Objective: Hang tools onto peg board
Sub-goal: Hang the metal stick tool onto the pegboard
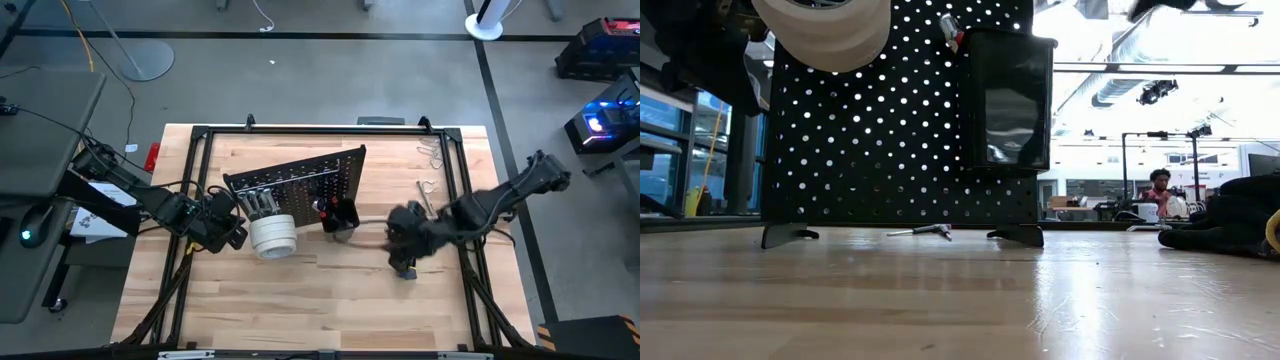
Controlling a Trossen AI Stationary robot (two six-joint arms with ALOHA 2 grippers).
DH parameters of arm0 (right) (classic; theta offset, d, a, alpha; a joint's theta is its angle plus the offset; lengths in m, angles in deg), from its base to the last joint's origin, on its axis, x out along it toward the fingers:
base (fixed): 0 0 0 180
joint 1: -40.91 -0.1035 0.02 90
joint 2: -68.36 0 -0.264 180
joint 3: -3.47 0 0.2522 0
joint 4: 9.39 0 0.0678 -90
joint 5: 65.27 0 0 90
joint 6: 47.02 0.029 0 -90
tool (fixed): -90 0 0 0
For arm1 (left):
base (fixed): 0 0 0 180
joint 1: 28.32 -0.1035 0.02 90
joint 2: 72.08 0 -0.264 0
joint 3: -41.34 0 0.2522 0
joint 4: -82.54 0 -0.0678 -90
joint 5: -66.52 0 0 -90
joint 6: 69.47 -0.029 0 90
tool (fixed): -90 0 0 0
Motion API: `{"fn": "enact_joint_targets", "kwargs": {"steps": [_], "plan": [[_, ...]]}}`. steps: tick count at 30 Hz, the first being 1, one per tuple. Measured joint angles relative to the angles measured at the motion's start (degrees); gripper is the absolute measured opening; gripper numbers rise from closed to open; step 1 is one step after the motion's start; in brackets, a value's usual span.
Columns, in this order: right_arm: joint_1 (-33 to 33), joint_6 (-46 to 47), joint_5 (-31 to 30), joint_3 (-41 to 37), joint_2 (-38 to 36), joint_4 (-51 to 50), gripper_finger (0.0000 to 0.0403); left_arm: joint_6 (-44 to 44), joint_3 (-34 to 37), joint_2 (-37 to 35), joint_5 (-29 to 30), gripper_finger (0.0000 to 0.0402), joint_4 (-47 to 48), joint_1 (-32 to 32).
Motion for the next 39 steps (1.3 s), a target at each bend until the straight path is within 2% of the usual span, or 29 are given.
{"fn": "enact_joint_targets", "kwargs": {"steps": [4, 7, 9, 11, 14, 18, 28, 32, 35, 39], "plan": [[-3.96, 19.59, 1.18, -6.11, 0.15, -4.68, 0.0211, 0.0, 0.0, -0.01, -0.39, 0.0, 0.0, 0.02], [-3.21, 35.75, 1.4, -11.25, 0.11, -9.27, 0.0211, 0.0, 0.0, 0.0, -0.39, 0.0, -0.01, 0.02], [-0.31, 40.7, 2.48, -14.82, -0.19, -10.33, 0.0211, 0.02, 0.0, 0.0, -0.35, 0.0, -0.02, 0.02], [4.12, 41.86, 5.63, -18.48, -0.94, -10.85, 0.0211, 0.02, 0.0, 0.0, -0.35, 0.0, -0.02, 0.02], [12.49, 39.63, 8.66, -24.41, -2.16, -11.42, 0.021, 0.04, 0.0, 0.0, -0.39, 0.0, -0.14, 0.02], [24.46, 30.33, 12.59, -30.94, -4.26, -8.51, 0.021, 0.06, 0.0, 0.0, -0.42, 0.0, -0.67, 0.02], [50.81, 9.74, 9.06, -36.63, -4.33, -5.06, 0.021, -1.36, 0.0, 0.0, -0.99, 0.0, -0.61, 0.02], [58.08, -1.12, 13.81, -39.36, -4.33, -1.25, 0.021, -1.41, 0.0, 0.0, -1.05, 0.0, -0.55, 0.0], [61.21, -5.95, 17.26, -42.58, -4.31, 2.41, 0.021, -1.35, 0.0, 0.0, -1.07, 0.0, -0.57, 0.0], [63.01, -5.59, 19.22, -46.77, -4.17, 6.9, 0.021, -1.38, 0.0, 0.0, -1.09, 0.0, -0.57, 0.0]]}}
